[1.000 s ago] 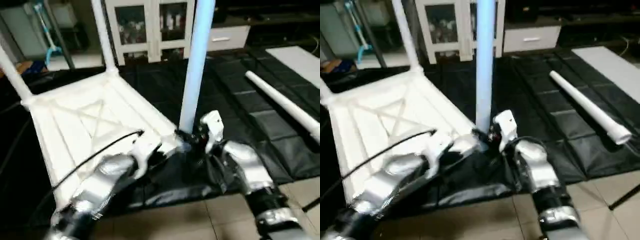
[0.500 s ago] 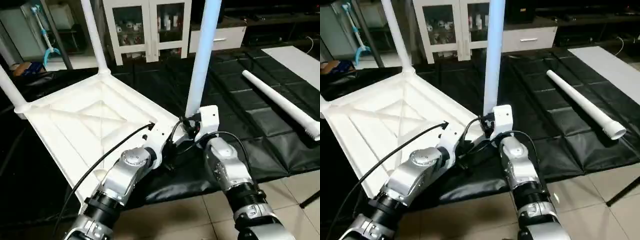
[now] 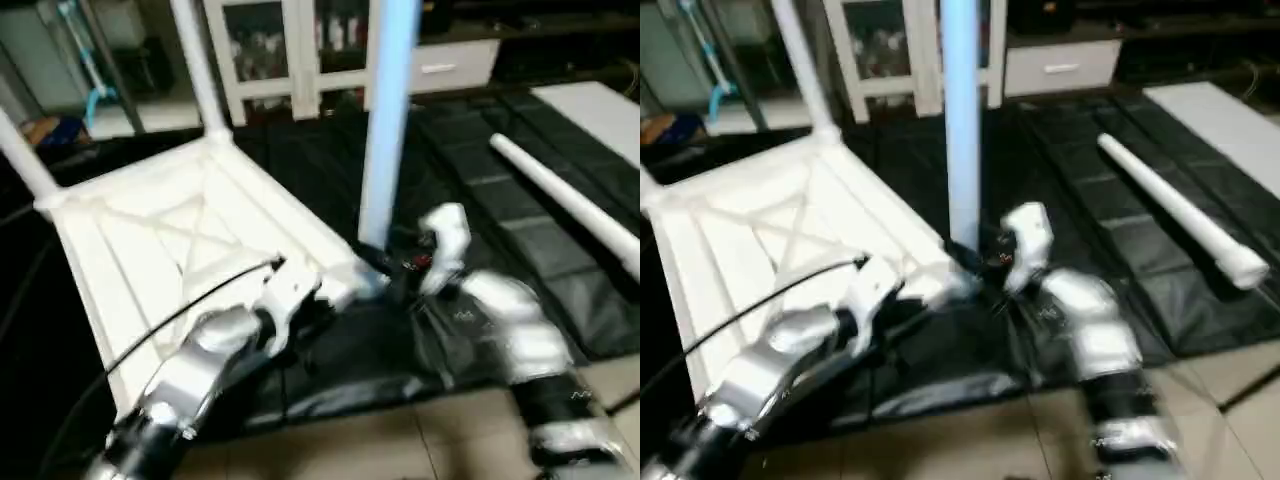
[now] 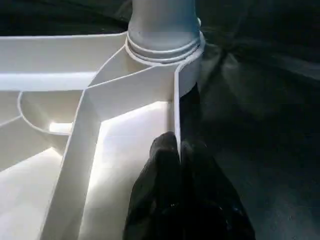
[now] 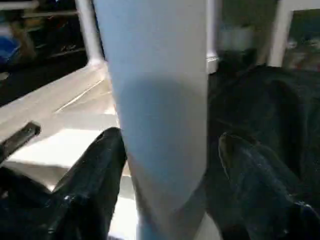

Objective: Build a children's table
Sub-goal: Rotate leg to tighten

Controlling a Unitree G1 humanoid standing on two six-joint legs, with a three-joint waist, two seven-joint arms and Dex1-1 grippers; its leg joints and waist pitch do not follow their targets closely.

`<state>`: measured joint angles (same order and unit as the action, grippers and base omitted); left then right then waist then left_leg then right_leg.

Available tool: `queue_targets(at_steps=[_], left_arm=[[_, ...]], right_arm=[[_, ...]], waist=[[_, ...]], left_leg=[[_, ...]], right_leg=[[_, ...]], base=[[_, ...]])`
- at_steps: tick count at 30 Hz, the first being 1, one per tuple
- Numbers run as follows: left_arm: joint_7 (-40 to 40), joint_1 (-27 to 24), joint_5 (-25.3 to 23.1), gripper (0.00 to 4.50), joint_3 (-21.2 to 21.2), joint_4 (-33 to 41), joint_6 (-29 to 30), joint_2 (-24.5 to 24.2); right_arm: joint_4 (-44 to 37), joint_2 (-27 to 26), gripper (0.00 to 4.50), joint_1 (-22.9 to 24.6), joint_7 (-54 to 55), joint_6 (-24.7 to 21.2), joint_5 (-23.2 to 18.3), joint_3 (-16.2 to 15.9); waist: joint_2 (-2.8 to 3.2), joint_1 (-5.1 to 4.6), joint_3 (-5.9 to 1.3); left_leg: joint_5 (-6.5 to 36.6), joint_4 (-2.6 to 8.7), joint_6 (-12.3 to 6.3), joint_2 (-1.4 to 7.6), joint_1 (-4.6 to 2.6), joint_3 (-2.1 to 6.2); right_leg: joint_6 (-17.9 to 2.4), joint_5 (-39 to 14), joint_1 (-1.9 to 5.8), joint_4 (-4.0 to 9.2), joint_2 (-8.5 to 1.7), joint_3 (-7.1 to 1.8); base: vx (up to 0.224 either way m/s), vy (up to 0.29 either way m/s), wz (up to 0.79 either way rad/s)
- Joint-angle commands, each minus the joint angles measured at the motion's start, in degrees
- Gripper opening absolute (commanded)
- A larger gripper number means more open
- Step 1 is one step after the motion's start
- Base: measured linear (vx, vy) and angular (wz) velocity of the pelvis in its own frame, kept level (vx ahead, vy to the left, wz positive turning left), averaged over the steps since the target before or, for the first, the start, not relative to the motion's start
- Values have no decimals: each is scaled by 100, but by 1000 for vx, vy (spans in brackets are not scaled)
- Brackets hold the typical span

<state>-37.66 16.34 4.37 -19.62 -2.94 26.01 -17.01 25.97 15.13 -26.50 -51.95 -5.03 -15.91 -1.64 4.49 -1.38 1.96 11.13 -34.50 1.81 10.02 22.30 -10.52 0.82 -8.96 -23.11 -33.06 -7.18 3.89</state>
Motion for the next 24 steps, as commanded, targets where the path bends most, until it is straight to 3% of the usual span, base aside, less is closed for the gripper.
queue_targets(at_steps=[1, 5, 9, 15, 21, 24], left_arm=[[-272, -122, 21, 0, -208, 8, 98, -102], [-453, -187, 66, 0, -243, 116, 86, -184], [-677, -271, 151, 0, -301, 306, 161, -305], [-845, -365, 220, 0, -335, 497, 251, -464], [-922, -414, 198, 0, -300, 541, 254, -539], [-959, -424, 205, 0, -304, 566, 276, -577]], right_arm=[[66, 153, 358, 68, -388, -24, 180, -277], [311, 386, 358, 135, -715, 84, 310, -411], [475, 426, 358, 125, -886, 190, 269, -453], [747, 432, 358, 29, -1027, 328, 274, -385], [912, 457, 358, -7, -1116, 450, 260, -322], [1011, 454, 323, -15, -1131, 504, 254, -301]], waist=[[-67, 36, -385], [-65, 114, -378], [-83, 166, -347], [-83, 171, -334], [-79, 165, -346], [-74, 165, -350]], left_leg=[[923, 399, -658, 223, -51, 67], [847, 388, -712, 231, -91, 45], [1290, 439, -538, 252, -109, 38], [1593, 461, -364, 254, -148, 23], [1451, 455, -391, 247, -124, 28], [1354, 446, -448, 245, -118, 26]], right_leg=[[-1561, -497, 274, 236, -77, -106], [-1649, -442, 269, 234, -75, -121], [-1507, -1024, 262, 275, -81, -136], [-1445, -1317, 217, 311, -69, -157], [-1413, -1228, 238, 296, -73, -156], [-1451, -1135, 245, 284, -71, -152]], base=[[0, 0, 0], [0, 0, 0], [0, 0, 0], [0, 0, 0], [0, 0, 0], [0, 0, 0]])
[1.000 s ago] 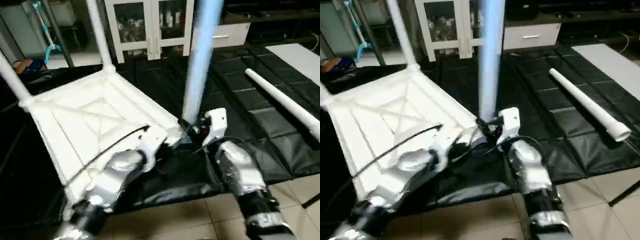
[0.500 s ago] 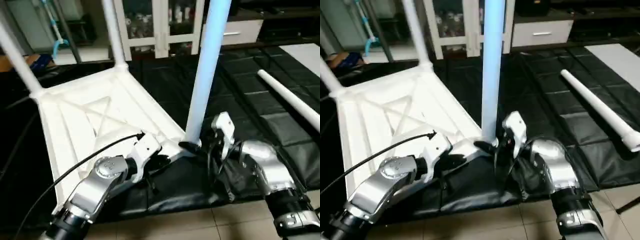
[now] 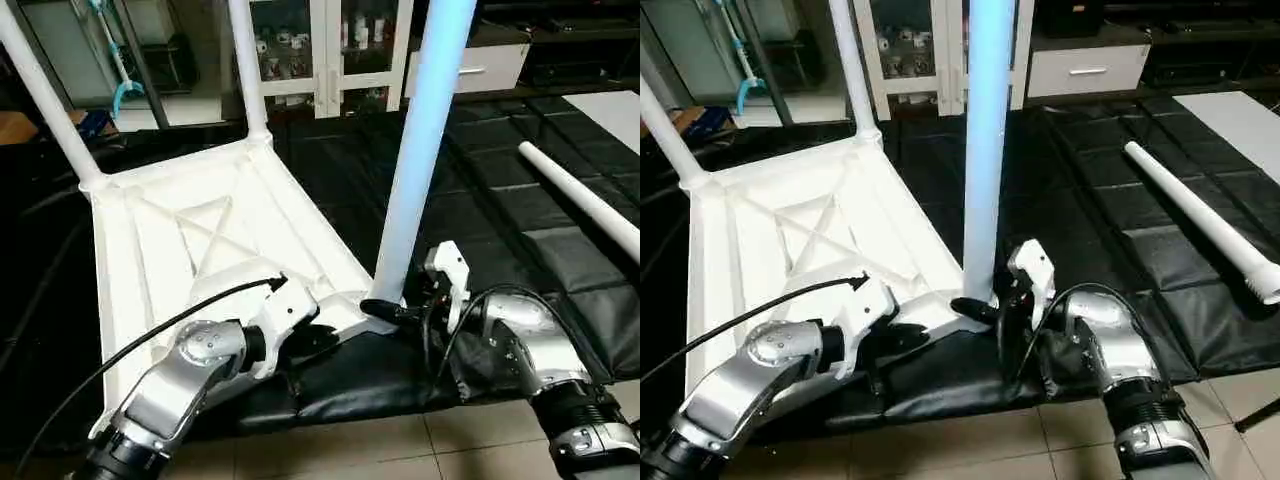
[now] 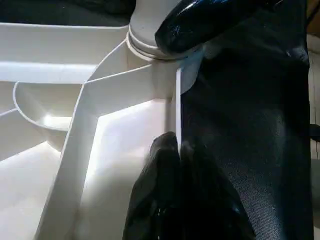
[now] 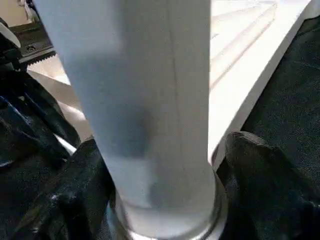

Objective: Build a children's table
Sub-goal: Rotate leg to tighten

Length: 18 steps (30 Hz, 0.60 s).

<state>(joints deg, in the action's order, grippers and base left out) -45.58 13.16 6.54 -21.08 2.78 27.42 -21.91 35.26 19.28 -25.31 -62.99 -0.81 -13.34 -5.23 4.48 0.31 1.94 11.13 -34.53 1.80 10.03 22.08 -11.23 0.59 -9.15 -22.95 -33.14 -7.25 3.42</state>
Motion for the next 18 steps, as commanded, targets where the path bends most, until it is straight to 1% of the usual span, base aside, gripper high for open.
queue_targets(at_steps=[1, 4, 5, 7, 10, 15, 16, 18], left_arm=[[-171, -105, -9, 0, -161, -1, 140, -92], [-174, -102, 3, 0, -172, 11, 153, -110], [-169, -102, 2, 0, -172, 13, 153, -111], [-166, -107, -4, 0, -169, 14, 150, -107], [-168, -111, -9, 0, -168, 17, 153, -109], [-141, -111, -21, 0, -172, 4, 150, -89], [-115, -100, -33, 0, -174, -19, 147, -68], [75, -29, -109, 0, -157, -153, 153, 60]], right_arm=[[94, 36, 323, -134, -26, 89, -5, 61], [146, 20, 292, -146, -19, 135, -7, 80], [173, 5, 287, -153, -19, 163, -13, 98], [192, -14, 259, -155, -11, 197, -22, 120], [189, -42, 249, -140, -9, 200, -39, 134], [181, -110, 241, -99, 45, 217, -78, 172], [208, -156, 241, -97, 150, 242, -89, 215], [412, -300, 240, -163, 763, 343, 28, 335]], waist=[[-75, -8, -352], [-71, -6, -352], [-75, -12, -351], [-76, -14, -349], [-80, -16, -347], [-78, -17, -355], [-66, -14, -354], [-63, -24, -345]], left_leg=[[1344, 447, -453, 244, -92, 97], [1349, 444, -468, 246, -97, 95], [1345, 445, -473, 242, -89, 97], [1362, 447, -471, 244, -91, 99], [1414, 449, -453, 244, -95, 96], [1323, 440, -483, 242, -92, 98], [1325, 441, -482, 243, -95, 98], [1351, 447, -458, 241, -91, 94]], right_leg=[[-1433, -1100, 232, 290, -65, -105], [-1451, -1115, 229, 292, -66, -102], [-1451, -1105, 236, 288, -60, -100], [-1449, -1129, 235, 291, -61, -99], [-1432, -1220, 233, 300, -65, -101], [-1456, -1107, 237, 288, -60, -99], [-1456, -1112, 236, 288, -61, -98], [-1451, -1159, 225, 296, -63, -101]], base=[[0, 0, 0], [0, 0, 0], [0, 0, 0], [0, 0, 0], [0, 0, 0], [0, 0, 0], [0, 0, 0], [0, 0, 0]])
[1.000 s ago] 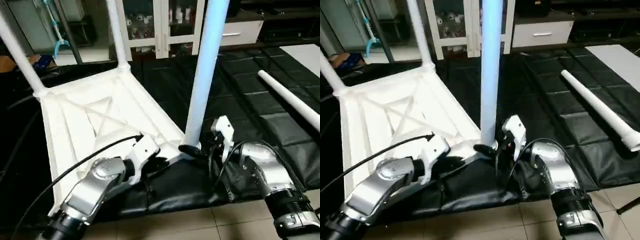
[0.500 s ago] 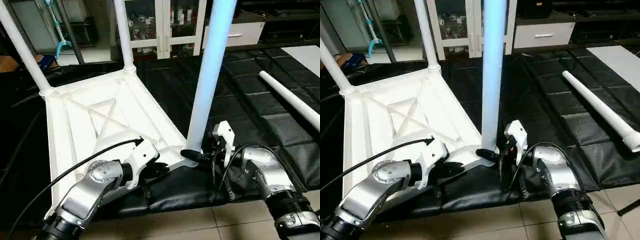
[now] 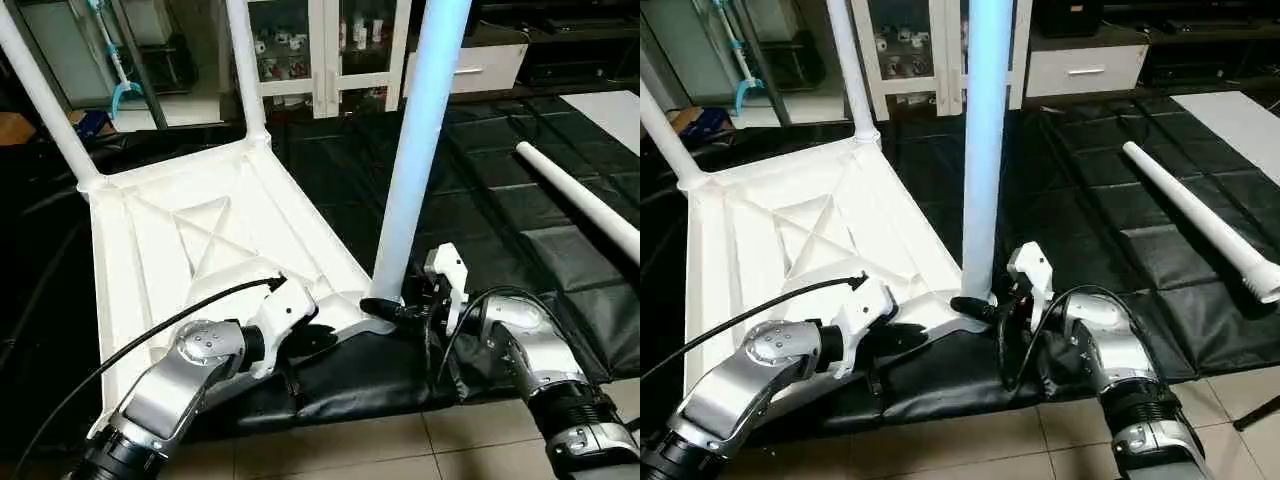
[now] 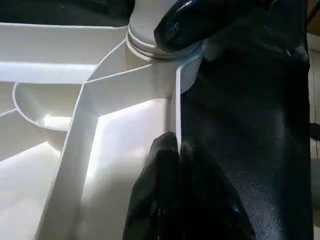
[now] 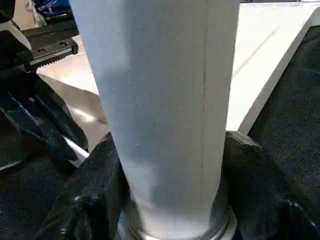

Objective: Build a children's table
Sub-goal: Rotate leg to tighten

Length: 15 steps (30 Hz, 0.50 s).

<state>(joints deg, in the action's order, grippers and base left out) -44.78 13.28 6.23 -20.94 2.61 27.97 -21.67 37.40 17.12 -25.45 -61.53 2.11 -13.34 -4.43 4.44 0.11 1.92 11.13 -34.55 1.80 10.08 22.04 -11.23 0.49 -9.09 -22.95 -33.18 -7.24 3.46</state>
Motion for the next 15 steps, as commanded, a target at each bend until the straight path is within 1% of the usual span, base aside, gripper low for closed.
queue_targets(at_steps=[1, 2, 3, 4, 5, 6, 7, 8, 9, 10, 11, 12, 13, 14, 15], left_arm=[[37, -24, -97, 0, -168, -170, 97, 66], [240, 79, -192, 0, -168, -338, 77, 215], [368, 142, -233, 0, -152, -444, 69, 314], [456, 186, -262, 0, -141, -518, 63, 383], [603, 261, -306, 0, -120, -641, 55, 497], [715, 314, -338, 0, -102, -728, 57, 575], [1155, 524, -439, 0, -15, -1085, 90, 885], [1220, 555, -451, 0, -1, -1139, 98, 931], [1711, 782, -534, 0, 131, -1534, 149, 1240], [1981, 906, -584, 0, 207, -1750, 152, 1392], [2176, 1000, -618, 0, 273, -1920, 132, 1509], [2401, 1121, -649, 0, 370, -2146, 75, 1661], [2522, 1193, -660, 0, 425, -2278, 28, 1746], [2625, 1272, -691, 0, 450, -2410, -48, 1816], [2670, 1333, -724, 0, 445, -2479, -118, 1846]], right_arm=[[250, -117, 240, -166, 768, 78, 63, 280], [429, -212, 240, -215, 1313, 163, 245, 304], [489, -271, 240, -233, 1541, 174, 288, 331], [530, -312, 240, -245, 1699, 181, 317, 349], [598, -382, 240, -268, 1943, 190, 357, 385], [620, -437, 240, -279, 2118, 175, 380, 407], [701, -665, 240, -323, 2825, 113, 457, 502], [712, -700, 240, -329, 2931, 104, 467, 517], [771, -954, 240, -373, 3641, 22, 538, 598], [798, -1096, 240, -394, 3983, 1, 576, 627], [821, -1214, 239, -411, 4210, -2, 596, 641], [856, -1393, 239, -440, 4479, 17, 601, 653], [875, -1513, 239, -461, 4631, 27, 587, 666], [888, -1662, 239, -497, 4745, 67, 590, 645], [874, -1824, 239, -549, 4747, 137, 579, 602]], waist=[[-60, -24, -330], [-58, -32, -325], [-67, -61, -316], [-64, -70, -320], [-64, -104, -311], [-67, -117, -309], [-49, -146, -298], [-54, -171, -284], [-41, -172, -304], [-45, -191, -285], [-49, -199, -275], [-54, -195, -292], [-55, -196, -285], [-52, -196, -284], [-67, -199, -281]], left_leg=[[1442, 467, -393, 236, -77, 100], [1520, 473, -343, 235, -82, 103], [1722, 487, -236, 229, -94, 108], [1803, 486, -184, 227, -103, 117], [2031, 495, -104, 221, -106, 126], [2083, 496, -92, 219, -106, 124], [2183, 501, -64, 212, -99, 130], [2219, 505, -33, 204, -99, 125], [2328, 506, 15, 204, -125, 147], [2370, 506, 34, 202, -116, 135], [2454, 509, 88, 179, -126, 142], [2527, 504, 105, 176, -137, 158], [2625, 504, 80, 170, -145, 156], [2666, 503, 69, 166, -144, 159], [2758, 510, 42, 164, -134, 174]], right_leg=[[-1393, -1328, 225, 316, -68, -101], [-1361, -1438, 220, 325, -69, -100], [-1290, -1679, 210, 353, -63, -94], [-1260, -1768, 210, 353, -70, -92], [-1165, -2002, 196, 391, -75, -91], [-1139, -2054, 185, 404, -77, -95], [-1085, -2158, 173, 418, -71, -90], [-1049, -2226, 154, 432, -59, -91], [-993, -2364, 162, 442, -71, -76], [-969, -2416, 141, 462, -63, -80], [-881, -2642, 125, 499, -68, -69], [-801, -2763, 126, 519, -74, -51], [-739, -2863, 94, 552, -72, -49], [-721, -2908, 87, 554, -71, -45], [-650, -3020, 88, 580, -72, -28]], base=[[0, 0, 0], [0, 0, 0], [0, 0, 0], [0, 0, 0], [0, 0, 0], [0, 0, 0], [0, 0, 0], [0, 0, 0], [0, 0, 0], [0, 0, 0], [0, 0, 0], [0, 0, 0], [0, 0, 0], [0, 0, 0], [0, 0, 0]])
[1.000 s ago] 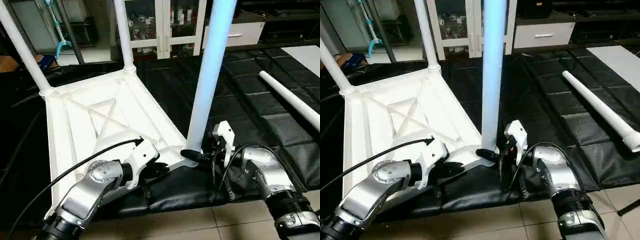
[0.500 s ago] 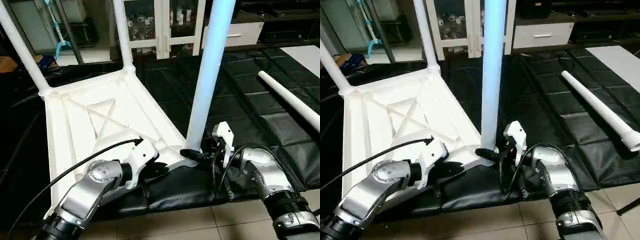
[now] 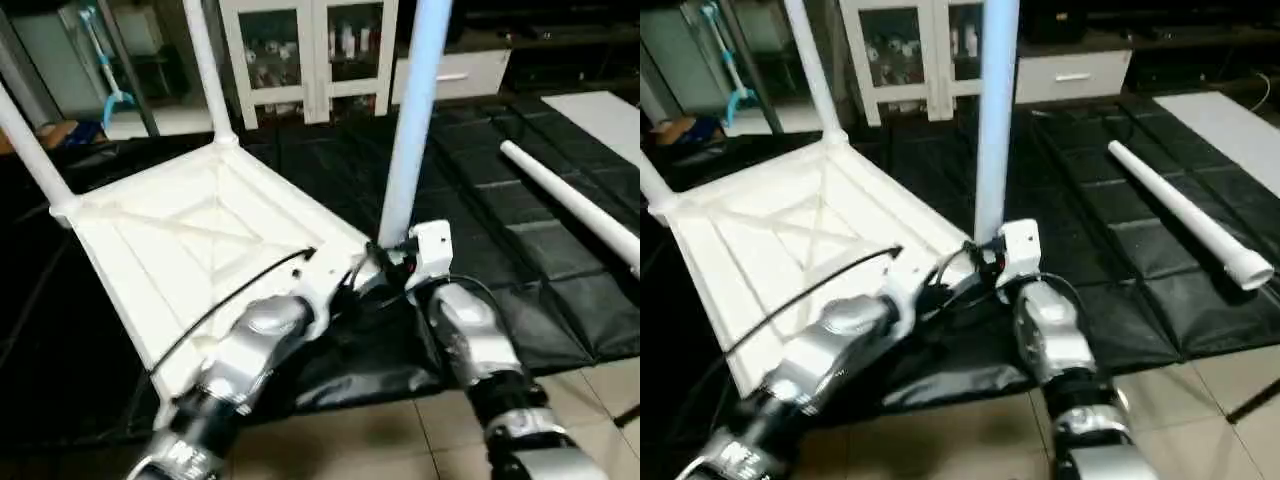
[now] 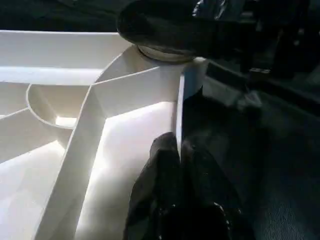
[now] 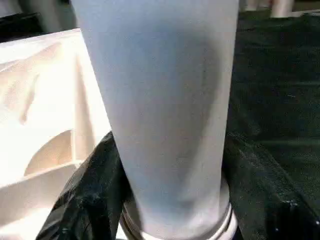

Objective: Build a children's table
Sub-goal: Rotate leg to tighten

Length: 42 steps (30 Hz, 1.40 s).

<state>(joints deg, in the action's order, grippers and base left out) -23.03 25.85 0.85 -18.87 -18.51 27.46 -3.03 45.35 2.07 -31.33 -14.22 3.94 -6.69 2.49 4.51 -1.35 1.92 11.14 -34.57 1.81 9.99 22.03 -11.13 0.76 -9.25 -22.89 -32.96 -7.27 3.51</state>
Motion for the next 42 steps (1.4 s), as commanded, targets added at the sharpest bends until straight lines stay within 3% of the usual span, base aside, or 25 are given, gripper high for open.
queue_targets(at_steps=[1, 7, 11, 12, 15, 16, 17, 20, 23, 26, 28, 30, 33, 38, 42], left_arm=[[513, 100, -196, 0, 242, -404, -97, -1], [461, 86, -238, 0, 242, -441, -182, -47], [369, 31, -252, 0, 224, -429, -262, -131], [341, 23, -247, 0, 214, -427, -278, -148], [199, -41, -278, 0, 127, -344, -302, -244], [81, -89, -288, 0, 73, -270, -295, -300], [54, -101, -289, 0, 60, -253, -292, -312], [-98, -182, -287, 0, -16, -116, -243, -397], [-466, -316, -251, 0, -185, 111, -275, -581], [-616, -395, -207, 0, -227, 241, -207, -651], [-772, -445, -184, 0, -287, 340, -223, -735], [-1260, -613, -15, 0, -428, 712, -123, -945], [-1618, -738, 109, 0, -554, 1022, -45, -1120], [-2196, -963, 262, 0, -759, 1518, 137, -1462], [-2396, -1073, 362, 0, -814, 1757, 260, -1606]], right_arm=[[74, -383, 239, 16, 29, -15, -91, -101], [9, -530, 239, -64, -23, 264, -7, -184], [-204, -593, 239, 9, -447, 327, -210, -171], [-295, -607, 294, 42, -591, 339, -301, -160], [-669, -491, 315, 162, -760, 472, -424, -97], [-799, -364, 344, 202, -810, 507, -454, -45], [-823, -336, 344, 210, -825, 510, -463, -31], [-968, -102, 362, 258, -978, 425, -560, 89], [-1214, 301, 387, 358, -1580, 153, -692, 100], [-1302, 510, 416, 411, -1961, 35, -719, 56], [-1327, 679, 416, 437, -2221, -76, -711, -1], [-1203, 1139, 416, 443, -2996, -177, -580, -287], [-1100, 1341, 416, 415, -3472, -152, -576, -401], [-1100, 1550, 416, 378, -4464, -302, -820, -503], [-938, 1712, 416, 304, -5078, -347, -872, -655]], waist=[[-62, -48, -283], [-72, -53, -276], [-93, -48, -268], [-92, -46, -278], [-91, -35, -272], [-95, -79, -265], [-71, -99, -270], [-65, -138, -272], [-28, -137, -286], [-48, -107, -303], [-45, -107, -307], [-52, -87, -329], [-48, -51, -349], [-62, 91, -370], [-66, 214, -346]], left_leg=[[2768, 515, 38, 178, -133, 169], [2813, 534, 16, 188, -99, 183], [2787, 540, -12, 189, -88, 180], [2747, 536, -30, 189, -80, 179], [2678, 550, -114, 195, -56, 172], [2622, 572, -111, 194, 2, 200], [2582, 588, -97, 197, 32, 226], [2701, 564, -69, 211, -50, 204], [2581, 562, -108, 213, -24, 205], [2319, 533, -226, 221, -28, 161], [2163, 532, -251, 223, -5, 166], [1982, 519, -301, 230, 6, 169], [1582, 481, -472, 241, -7, 144], [953, 420, -800, 253, -48, 115], [1100, 438, -714, 273, -103, 79]], right_leg=[[-665, -3003, 81, 553, -75, -34], [-608, -3052, 77, 556, -85, -29], [-598, -3096, 69, 560, -86, -34], [-584, -3103, 75, 560, -93, -37], [-565, -2978, 88, 566, -91, -47], [-548, -2970, 128, 529, -102, -35], [-548, -2953, 169, 513, -105, -19], [-740, -2722, 100, 527, -84, -41], [-837, -2520, 145, 496, -87, -42], [-1063, -2046, 139, 450, -79, -72], [-1135, -1883, 176, 424, -81, -67], [-1211, -1642, 210, 386, -87, -60], [-1393, -1155, 223, 336, -83, -73], [-1626, -516, 231, 248, -70, -77], [-1620, -736, 210, 253, -61, -94]], base=[[0, 0, 0], [0, 0, 0], [0, 0, 0], [0, 0, 0], [0, 0, 0], [0, 0, 0], [0, 0, 0], [0, 0, 0], [0, 0, 0], [0, 0, 0], [0, 0, 0], [28, 1, 1], [0, 0, 0], [0, 0, 0], [0, 0, 0]])
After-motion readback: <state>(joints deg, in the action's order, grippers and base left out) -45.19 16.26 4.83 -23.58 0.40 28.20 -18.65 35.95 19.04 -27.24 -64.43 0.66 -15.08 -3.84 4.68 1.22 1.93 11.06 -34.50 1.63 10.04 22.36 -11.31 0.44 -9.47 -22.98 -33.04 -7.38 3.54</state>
